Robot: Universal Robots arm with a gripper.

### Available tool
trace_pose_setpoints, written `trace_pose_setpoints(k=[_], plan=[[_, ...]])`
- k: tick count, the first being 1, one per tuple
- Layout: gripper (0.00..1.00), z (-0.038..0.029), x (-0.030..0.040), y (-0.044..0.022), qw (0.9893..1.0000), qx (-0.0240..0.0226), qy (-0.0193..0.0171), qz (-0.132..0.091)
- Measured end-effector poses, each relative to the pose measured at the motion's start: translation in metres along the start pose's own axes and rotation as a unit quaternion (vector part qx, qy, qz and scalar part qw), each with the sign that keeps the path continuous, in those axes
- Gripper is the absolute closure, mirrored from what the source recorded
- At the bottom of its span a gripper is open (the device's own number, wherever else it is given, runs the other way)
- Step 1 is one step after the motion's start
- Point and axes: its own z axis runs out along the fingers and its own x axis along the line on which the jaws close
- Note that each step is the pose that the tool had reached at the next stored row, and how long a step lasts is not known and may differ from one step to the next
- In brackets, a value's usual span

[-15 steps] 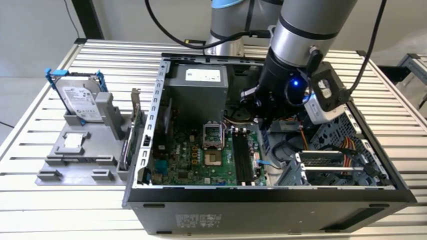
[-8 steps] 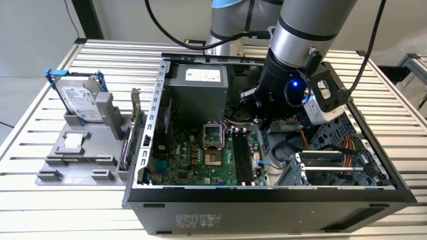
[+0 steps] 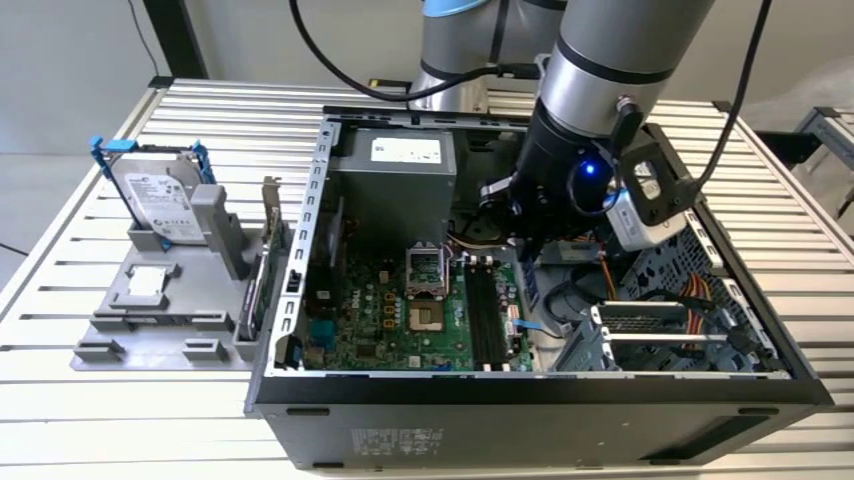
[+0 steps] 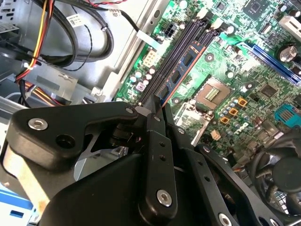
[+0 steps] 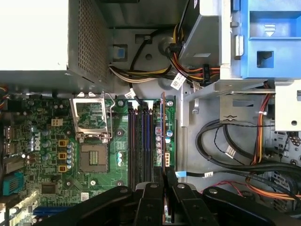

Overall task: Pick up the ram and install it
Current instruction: 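Insert the ram into the slot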

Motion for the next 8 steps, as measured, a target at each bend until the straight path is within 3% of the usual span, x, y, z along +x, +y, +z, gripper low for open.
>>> trace_pose_setpoints(k=[8], plan=[[1.00, 0.0036, 0.0000, -0.0002, 1.0000, 0.0000, 0.0000, 0.000]])
